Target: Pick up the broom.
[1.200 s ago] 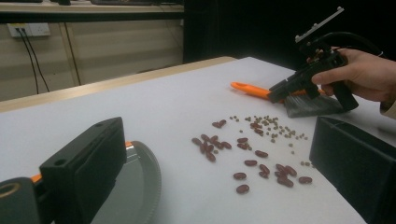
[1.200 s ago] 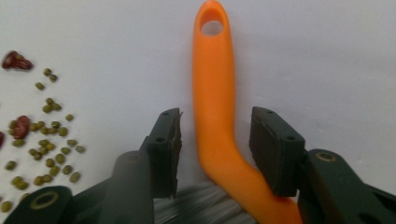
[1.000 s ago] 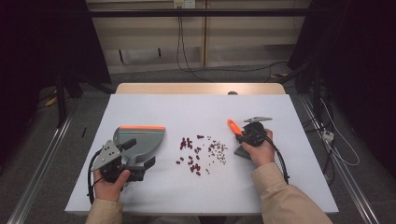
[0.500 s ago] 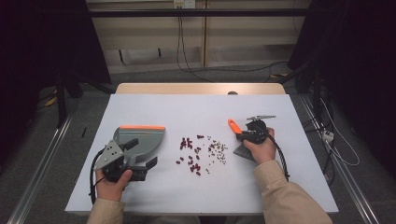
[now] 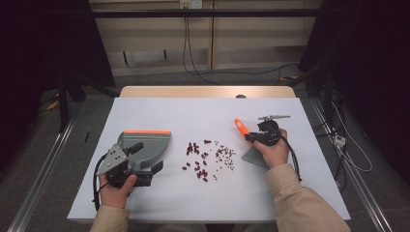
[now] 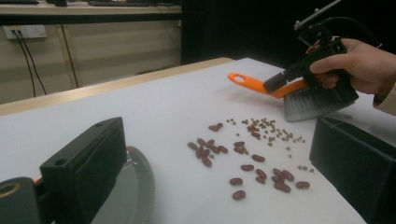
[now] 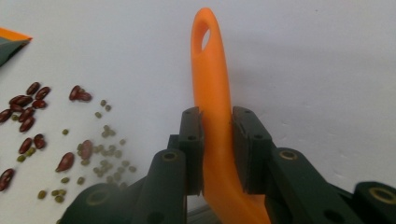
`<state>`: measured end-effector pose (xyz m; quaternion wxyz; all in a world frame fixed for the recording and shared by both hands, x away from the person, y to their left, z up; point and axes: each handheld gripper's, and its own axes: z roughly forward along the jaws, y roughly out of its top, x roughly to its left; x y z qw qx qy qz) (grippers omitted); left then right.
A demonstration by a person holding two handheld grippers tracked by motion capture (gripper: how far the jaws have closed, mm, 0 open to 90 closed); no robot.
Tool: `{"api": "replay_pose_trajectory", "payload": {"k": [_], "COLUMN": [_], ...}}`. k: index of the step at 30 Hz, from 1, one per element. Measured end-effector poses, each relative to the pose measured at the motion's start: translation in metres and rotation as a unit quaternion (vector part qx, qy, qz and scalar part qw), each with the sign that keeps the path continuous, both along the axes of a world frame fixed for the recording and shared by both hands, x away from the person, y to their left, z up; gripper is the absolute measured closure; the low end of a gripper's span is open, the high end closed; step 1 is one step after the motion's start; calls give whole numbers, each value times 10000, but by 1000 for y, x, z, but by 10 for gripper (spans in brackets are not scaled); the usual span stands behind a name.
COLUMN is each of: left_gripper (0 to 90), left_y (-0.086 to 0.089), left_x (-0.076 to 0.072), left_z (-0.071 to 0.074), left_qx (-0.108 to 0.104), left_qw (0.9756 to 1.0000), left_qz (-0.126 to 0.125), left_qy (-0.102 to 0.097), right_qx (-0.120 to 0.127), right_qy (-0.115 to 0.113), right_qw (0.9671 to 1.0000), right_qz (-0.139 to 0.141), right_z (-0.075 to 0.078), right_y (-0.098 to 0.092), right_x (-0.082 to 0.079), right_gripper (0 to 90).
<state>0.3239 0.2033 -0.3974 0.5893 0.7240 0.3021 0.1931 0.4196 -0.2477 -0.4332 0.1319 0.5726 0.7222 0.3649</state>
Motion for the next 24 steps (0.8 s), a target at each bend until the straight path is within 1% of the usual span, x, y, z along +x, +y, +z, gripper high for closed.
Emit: {"api": "replay_pose_trajectory", "payload": {"k": [2, 7, 9, 10, 13, 14, 16, 17, 18, 19, 20, 21, 22, 23, 24], "left_gripper": [38, 38, 38, 38, 38, 38, 38, 38, 38, 38, 38, 38, 38, 38, 38], "left_y": [0, -2, -2, -2, -2, -2, -2, -2, -2, -2, -2, -2, -3, -3, -3], "left_x": [-1, 0, 0, 0, 0, -1, 0, 0, 0, 0, 0, 0, 0, 0, -1], "left_z": [1, 1, 1, 1, 1, 1, 1, 1, 1, 0, 0, 0, 0, 0, 1], "left_qx": [35, 26, 64, 48, 53, 58, 69, 55, 55, 33, 29, 47, 65, 54, 89], "left_qw": [10000, 10000, 10000, 10000, 10000, 10000, 10000, 10000, 10000, 10000, 10000, 10000, 10000, 10000, 10000], "left_qz": [-9, -11, -4, -19, -9, -5, 9, 11, 18, 9, 9, -13, -10, -21, -20], "left_qy": [-18, -4, -4, -10, -13, -16, -13, -12, -17, -18, -9, 4, 7, -17, -26], "right_qx": [7, 180, 172, 196, 299, 454, 473, 448, 496, 699, 704, 517, 511, 530, 554], "right_qy": [-51, -185, -226, -247, -310, -335, -345, -411, -568, -575, -551, -467, -397, -324, -244], "right_qw": [10000, 9996, 9995, 9994, 9990, 9983, 9982, 9981, 9971, 9959, 9960, 9975, 9978, 9980, 9982], "right_qz": [25, 96, 114, 136, 154, 119, 127, 89, 78, 51, 53, 122, 153, 108, 32], "right_z": [5, 15, 17, 18, 22, 24, 25, 27, 32, 36, 39, 38, 34, 29, 25], "right_y": [-2, -7, -8, -9, -12, -15, -17, -18, -22, -26, -28, -27, -27, -28, -31], "right_x": [-3, -10, -13, -14, -16, -17, -18, -19, -21, -21, -21, -20, -18, -16, -15], "right_gripper": [756, 768, 770, 770, 778, 780, 786, 900, 900, 900, 900, 900, 900, 900, 900]}}
